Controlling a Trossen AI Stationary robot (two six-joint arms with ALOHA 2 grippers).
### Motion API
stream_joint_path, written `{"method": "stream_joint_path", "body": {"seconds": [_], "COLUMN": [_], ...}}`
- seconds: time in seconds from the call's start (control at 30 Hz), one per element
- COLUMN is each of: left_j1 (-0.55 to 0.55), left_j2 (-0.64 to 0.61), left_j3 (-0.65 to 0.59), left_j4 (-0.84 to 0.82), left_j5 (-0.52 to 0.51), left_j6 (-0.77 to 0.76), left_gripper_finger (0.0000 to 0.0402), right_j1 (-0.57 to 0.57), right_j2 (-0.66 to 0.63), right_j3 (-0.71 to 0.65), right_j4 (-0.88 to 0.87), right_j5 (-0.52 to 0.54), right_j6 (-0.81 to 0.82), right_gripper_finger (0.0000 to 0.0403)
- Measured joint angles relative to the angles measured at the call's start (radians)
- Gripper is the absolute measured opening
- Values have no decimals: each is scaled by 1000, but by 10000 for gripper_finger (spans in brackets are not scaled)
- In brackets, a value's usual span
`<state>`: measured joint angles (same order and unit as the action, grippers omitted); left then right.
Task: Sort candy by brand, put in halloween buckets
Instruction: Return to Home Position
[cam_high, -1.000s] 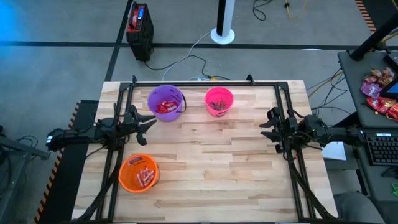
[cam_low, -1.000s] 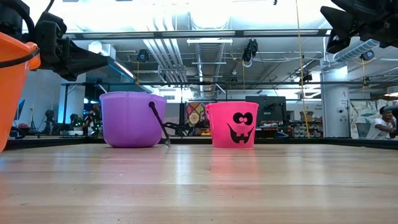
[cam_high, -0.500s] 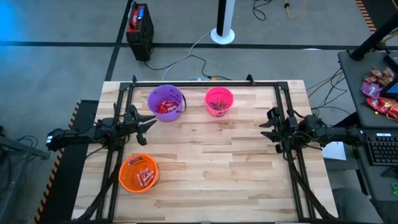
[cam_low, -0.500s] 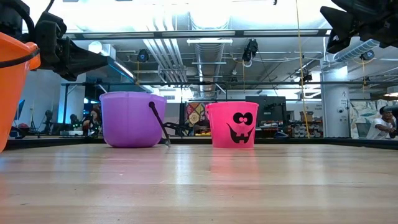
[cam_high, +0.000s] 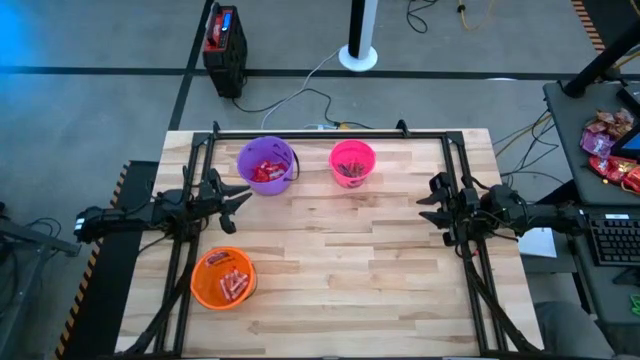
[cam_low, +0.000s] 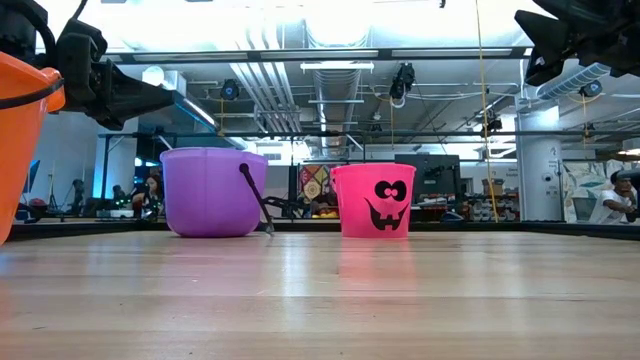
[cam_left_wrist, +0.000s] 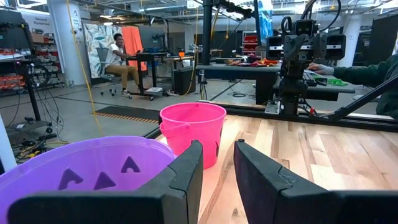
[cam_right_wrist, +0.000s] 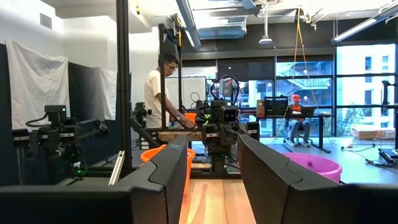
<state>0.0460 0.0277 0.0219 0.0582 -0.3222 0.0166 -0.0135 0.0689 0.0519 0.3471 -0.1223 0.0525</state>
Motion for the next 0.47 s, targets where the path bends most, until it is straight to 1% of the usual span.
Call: {"method": "stream_joint_path", "body": {"seconds": [0.47], "left_j1": [0], "left_j2": [0], "left_j3": [0], "left_j4": [0], "left_j5": [0], "left_j6": [0], "left_gripper_finger": [75], "right_j1": [0], "right_j2": [0], "right_j3": [0], "right_j4": [0], "right_j5": [0], "right_j6": [0], "right_gripper_finger": [123]}}
